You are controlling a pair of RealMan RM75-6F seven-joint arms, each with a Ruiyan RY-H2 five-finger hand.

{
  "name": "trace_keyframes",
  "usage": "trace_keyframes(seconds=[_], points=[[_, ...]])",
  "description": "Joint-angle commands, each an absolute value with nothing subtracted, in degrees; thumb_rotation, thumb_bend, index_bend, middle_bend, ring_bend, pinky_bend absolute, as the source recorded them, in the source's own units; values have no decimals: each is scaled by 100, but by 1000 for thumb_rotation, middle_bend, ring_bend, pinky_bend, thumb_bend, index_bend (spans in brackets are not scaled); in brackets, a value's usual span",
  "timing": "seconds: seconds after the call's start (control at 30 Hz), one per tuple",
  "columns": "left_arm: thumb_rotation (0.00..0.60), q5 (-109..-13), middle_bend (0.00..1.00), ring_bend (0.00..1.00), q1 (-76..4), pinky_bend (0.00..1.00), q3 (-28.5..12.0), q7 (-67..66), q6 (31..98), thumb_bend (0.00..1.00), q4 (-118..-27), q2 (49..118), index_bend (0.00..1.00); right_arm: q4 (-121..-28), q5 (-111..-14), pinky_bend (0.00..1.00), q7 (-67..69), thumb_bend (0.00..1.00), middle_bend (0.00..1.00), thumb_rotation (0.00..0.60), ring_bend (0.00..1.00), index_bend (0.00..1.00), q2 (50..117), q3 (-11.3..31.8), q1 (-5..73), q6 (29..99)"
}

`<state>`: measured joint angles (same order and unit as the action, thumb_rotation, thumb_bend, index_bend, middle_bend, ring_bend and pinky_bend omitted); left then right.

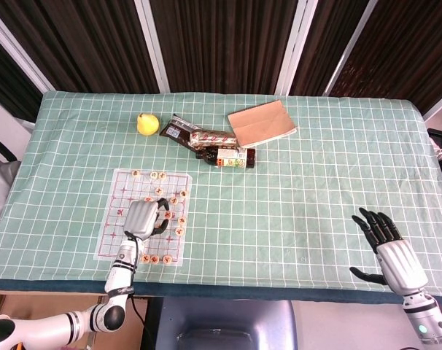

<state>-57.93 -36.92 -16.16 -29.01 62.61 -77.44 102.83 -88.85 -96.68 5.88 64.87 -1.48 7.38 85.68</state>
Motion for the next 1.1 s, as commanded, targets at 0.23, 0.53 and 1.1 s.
trace_keyframes(seconds=[0.23,0.53,1.1], points=[[600,-5641,1000,1000,-3771,1000,-1515,-2998,6188,339,-7540,10370,511,-8862,-9638,0,540,130,0,600,0,0,6482,-134,701,8616],[600,-5584,1000,1000,-3802,1000,-1452,-3000,6178,339,-7497,10371,492,-8877,-9661,0,556,130,0,600,0,0,6464,-152,683,8628],[600,-5512,1000,1000,-3880,1000,-1428,-2983,6176,340,-7382,10465,412,-8862,-9648,0,533,130,0,600,0,0,6477,-130,664,8654]])
